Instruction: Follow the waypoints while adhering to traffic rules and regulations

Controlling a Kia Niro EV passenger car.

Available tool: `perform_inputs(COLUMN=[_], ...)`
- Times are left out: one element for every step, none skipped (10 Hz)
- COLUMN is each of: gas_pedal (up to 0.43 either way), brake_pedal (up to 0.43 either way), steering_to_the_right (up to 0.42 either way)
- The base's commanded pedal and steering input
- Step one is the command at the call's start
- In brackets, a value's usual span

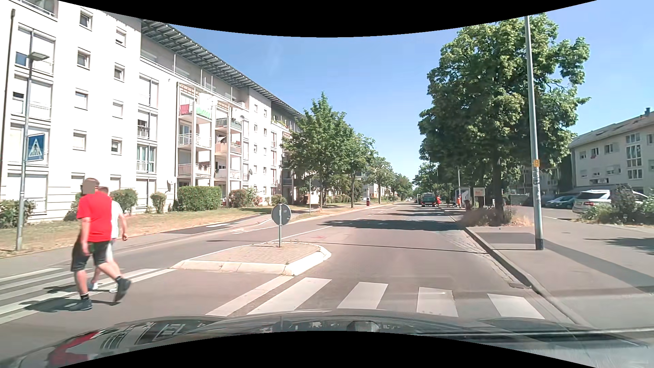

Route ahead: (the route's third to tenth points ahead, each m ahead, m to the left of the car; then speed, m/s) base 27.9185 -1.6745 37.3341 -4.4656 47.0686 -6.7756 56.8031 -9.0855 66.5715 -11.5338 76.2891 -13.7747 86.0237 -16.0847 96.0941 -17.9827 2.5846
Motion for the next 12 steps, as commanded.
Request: perform_inputs(gas_pedal=[0.299, 0.299, 0.299, 0.299, 0.299, 0.299, 0.311, 0.311, 0.311, 0.311, 0.311, 0.311], brake_pedal=[0.0, 0.0, 0.0, 0.0, 0.0, 0.0, 0.0, 0.0, 0.0, 0.0, 0.0, 0.0], steering_to_the_right=[0.243, 0.221, 0.2, 0.174, 0.151, 0.13, 0.108, 0.092, 0.078, 0.065, 0.055, 0.042])
